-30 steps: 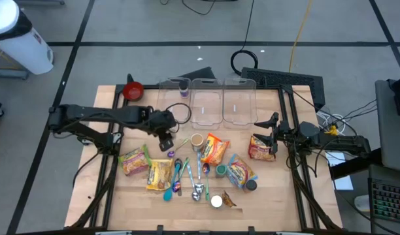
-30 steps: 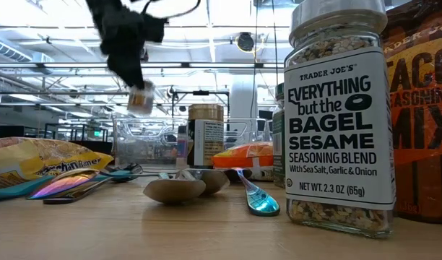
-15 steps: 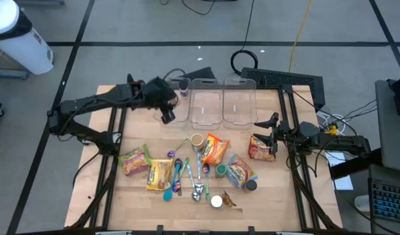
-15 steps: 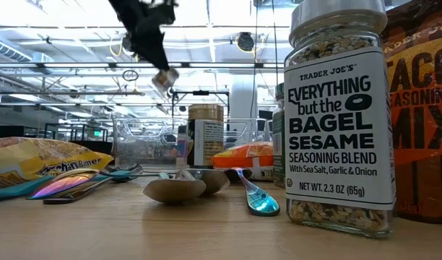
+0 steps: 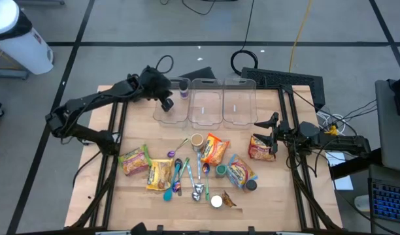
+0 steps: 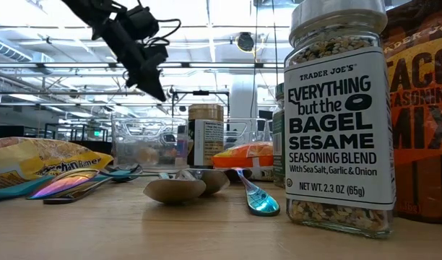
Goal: Pick & Place Food Item
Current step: Put the golden seasoning bottle into the left transparent bin
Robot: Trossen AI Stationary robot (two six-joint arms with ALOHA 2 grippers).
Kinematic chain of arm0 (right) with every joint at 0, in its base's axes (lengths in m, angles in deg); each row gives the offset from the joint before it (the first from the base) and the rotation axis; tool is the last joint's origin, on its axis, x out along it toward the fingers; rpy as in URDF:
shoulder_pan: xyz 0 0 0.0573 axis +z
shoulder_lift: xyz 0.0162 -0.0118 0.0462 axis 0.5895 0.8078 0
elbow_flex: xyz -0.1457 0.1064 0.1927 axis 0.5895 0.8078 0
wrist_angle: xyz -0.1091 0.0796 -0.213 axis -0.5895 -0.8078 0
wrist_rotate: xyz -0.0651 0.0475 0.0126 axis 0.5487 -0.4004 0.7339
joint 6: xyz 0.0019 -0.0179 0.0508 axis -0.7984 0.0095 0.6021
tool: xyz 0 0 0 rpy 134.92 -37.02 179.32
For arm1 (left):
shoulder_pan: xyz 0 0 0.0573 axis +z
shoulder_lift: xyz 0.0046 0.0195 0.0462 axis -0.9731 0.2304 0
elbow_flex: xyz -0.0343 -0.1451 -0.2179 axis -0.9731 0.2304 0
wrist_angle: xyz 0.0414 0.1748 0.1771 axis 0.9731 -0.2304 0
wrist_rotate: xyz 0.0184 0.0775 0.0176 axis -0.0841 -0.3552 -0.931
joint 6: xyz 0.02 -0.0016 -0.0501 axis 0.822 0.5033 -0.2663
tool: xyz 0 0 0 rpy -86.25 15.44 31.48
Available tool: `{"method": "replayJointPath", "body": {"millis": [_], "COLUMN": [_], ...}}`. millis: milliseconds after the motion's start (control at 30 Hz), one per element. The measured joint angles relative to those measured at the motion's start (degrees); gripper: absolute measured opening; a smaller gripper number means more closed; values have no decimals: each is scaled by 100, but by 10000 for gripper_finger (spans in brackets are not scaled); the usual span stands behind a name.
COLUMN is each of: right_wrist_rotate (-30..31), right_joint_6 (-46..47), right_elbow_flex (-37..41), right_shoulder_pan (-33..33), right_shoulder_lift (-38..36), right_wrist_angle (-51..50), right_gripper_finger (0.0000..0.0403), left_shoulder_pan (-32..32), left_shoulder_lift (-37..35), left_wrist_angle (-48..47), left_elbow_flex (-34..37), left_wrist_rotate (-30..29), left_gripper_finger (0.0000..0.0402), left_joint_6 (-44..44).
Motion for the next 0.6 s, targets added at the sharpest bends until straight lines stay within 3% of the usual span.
{"method": "replayJointPath", "body": {"millis": [167, 367, 467, 600], "right_wrist_rotate": [0, 2, 0, 1], "right_joint_6": [0, 0, 0, 0], "right_elbow_flex": [-1, 0, 0, 0], "right_shoulder_pan": [0, 0, 0, 0], "right_shoulder_lift": [-1, -1, -1, 1], "right_wrist_angle": [0, 0, 0, 0], "right_gripper_finger": [232, 232, 232, 232], "left_shoulder_pan": [-2, -25, -105, -391], "left_shoulder_lift": [0, 0, 45, 46], "left_wrist_angle": [-12, -173, -265, -33], "left_elbow_flex": [0, 0, 2, 5], "left_wrist_rotate": [-528, -553, -294, 617], "left_gripper_finger": [45, 135, 177, 213], "left_joint_6": [-222, -724, -798, -809]}}
